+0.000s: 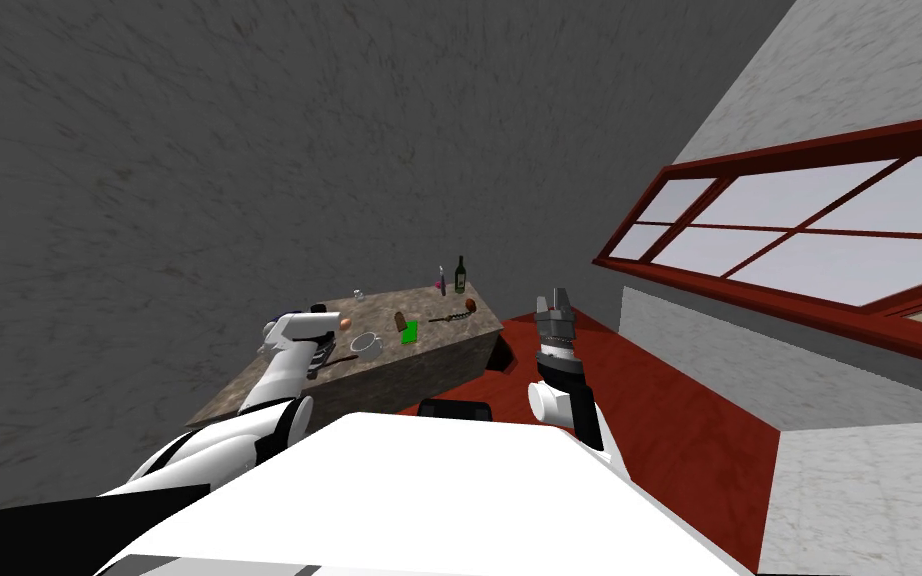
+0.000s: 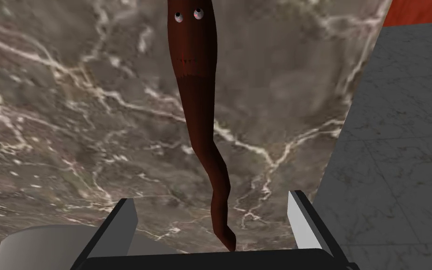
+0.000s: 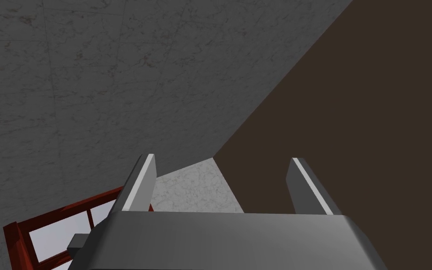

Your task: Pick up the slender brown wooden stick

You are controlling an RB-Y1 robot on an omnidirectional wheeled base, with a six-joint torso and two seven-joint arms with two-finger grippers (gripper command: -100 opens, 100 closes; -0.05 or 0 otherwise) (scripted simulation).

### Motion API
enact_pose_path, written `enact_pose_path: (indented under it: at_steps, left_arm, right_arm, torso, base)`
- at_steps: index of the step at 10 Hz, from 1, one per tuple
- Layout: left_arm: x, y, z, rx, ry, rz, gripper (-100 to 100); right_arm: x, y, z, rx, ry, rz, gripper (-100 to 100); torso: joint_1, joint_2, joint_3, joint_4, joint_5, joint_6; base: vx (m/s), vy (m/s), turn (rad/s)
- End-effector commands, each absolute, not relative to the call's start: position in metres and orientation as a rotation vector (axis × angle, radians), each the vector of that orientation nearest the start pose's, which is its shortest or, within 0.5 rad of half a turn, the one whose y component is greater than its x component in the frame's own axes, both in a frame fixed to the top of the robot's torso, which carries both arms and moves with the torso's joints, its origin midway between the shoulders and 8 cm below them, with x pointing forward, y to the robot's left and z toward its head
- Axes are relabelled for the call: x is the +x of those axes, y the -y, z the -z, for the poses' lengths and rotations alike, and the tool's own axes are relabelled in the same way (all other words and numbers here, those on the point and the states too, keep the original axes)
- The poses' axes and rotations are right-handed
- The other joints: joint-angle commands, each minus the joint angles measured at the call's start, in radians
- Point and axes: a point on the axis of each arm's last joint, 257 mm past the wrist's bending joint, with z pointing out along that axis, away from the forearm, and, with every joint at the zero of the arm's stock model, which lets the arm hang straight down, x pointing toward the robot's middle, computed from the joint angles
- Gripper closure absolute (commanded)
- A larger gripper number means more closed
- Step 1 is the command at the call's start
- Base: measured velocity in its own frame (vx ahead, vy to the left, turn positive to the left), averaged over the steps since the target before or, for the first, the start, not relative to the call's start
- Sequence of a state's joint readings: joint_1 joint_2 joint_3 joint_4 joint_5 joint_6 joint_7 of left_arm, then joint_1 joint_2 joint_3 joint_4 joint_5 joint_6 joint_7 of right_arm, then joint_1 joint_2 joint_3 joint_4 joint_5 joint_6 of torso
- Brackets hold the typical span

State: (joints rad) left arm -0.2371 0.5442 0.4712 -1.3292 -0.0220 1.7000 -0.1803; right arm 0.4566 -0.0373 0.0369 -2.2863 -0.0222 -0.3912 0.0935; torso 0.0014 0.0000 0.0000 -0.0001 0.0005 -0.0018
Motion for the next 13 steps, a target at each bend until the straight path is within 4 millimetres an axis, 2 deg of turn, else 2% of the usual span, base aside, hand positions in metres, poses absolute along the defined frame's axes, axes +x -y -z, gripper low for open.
enact_pose_path:
  at_steps: [1,3,4,8,9,10,12,13]
  left_arm:
    - [0.289,-0.590,0.352,-2.329,-1.641,-0.443,-100]
    - [0.289,-0.590,0.353,-2.330,-1.642,-0.444,-100]
    - [0.289,-0.591,0.353,-2.329,-1.641,-0.442,100]
    - [0.289,-0.591,0.353,-2.328,-1.642,-0.443,100]
    - [0.289,-0.591,0.353,-2.328,-1.642,-0.443,0]
    - [0.290,-0.591,0.344,-2.333,-1.638,-0.443,100]
    - [0.290,-0.591,0.342,-2.331,-1.636,-0.442,100]
    - [0.289,-0.591,0.341,-2.332,-1.637,-0.443,0]
  right_arm:
    - [0.366,0.263,-0.020,0.661,-0.702,-1.268,0]
    - [0.366,0.263,-0.020,0.661,-0.702,-1.268,0]
    - [0.366,0.263,-0.020,0.661,-0.702,-1.268,0]
    - [0.366,0.263,-0.020,0.661,-0.702,-1.268,0]
    - [0.366,0.263,-0.020,0.661,-0.702,-1.268,0]
    - [0.366,0.263,-0.020,0.661,-0.702,-1.268,0]
    - [0.366,0.263,-0.020,0.661,-0.702,-1.269,0]
    - [0.366,0.263,-0.020,0.661,-0.702,-1.269,0]
  torso:
    - [0.000,0.000,0.000,0.000,0.000,0.000]
    - [0.000,0.000,0.000,0.000,0.000,0.000]
    - [-0.001,0.000,0.000,0.000,0.000,0.000]
    - [0.000,0.000,0.000,0.000,0.000,0.000]
    - [0.000,0.000,0.000,0.000,0.000,0.000]
    - [0.000,0.000,0.000,0.000,0.000,0.000]
    - [-0.003,0.000,0.000,0.000,-0.001,0.000]
    - [-0.002,0.000,0.000,0.000,0.000,0.000]
  base:
    - [0.001,0.021,0.013]
    - [0.003,0.015,0.005]
    - [0.000,0.000,0.000]
    - [0.000,0.000,0.000]
    - [0.000,0.000,0.000]
    - [-0.002,-0.018,-0.022]
    - [-0.003,-0.021,-0.013]
    - [0.000,0.000,0.000]
